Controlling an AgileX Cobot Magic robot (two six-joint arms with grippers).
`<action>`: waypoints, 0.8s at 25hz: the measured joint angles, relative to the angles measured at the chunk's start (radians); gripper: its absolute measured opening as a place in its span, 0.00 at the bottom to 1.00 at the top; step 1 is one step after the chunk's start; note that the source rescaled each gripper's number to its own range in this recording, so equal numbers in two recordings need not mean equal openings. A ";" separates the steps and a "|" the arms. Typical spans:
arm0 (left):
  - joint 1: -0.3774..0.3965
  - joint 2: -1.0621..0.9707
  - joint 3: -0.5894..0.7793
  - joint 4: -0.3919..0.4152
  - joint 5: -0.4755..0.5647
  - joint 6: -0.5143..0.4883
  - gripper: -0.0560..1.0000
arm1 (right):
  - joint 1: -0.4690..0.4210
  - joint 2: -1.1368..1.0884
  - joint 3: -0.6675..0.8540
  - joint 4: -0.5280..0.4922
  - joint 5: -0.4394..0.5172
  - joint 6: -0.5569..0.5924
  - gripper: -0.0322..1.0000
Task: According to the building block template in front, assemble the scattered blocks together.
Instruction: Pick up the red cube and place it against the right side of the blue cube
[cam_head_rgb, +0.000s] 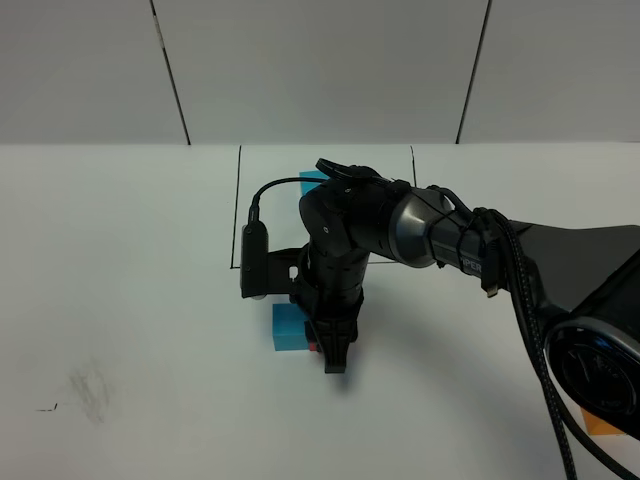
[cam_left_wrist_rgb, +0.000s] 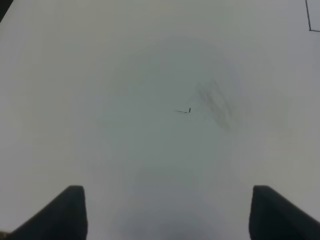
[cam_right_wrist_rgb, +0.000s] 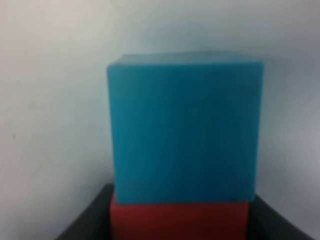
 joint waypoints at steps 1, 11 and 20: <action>0.000 0.000 0.000 0.000 0.000 0.000 0.63 | 0.000 0.000 0.000 0.000 0.000 0.000 0.03; 0.000 0.000 0.000 0.000 0.000 0.000 0.63 | -0.002 0.014 0.000 -0.012 0.017 -0.001 0.30; 0.000 0.000 0.000 0.000 0.000 0.000 0.63 | -0.003 0.014 -0.001 -0.031 0.014 0.020 0.81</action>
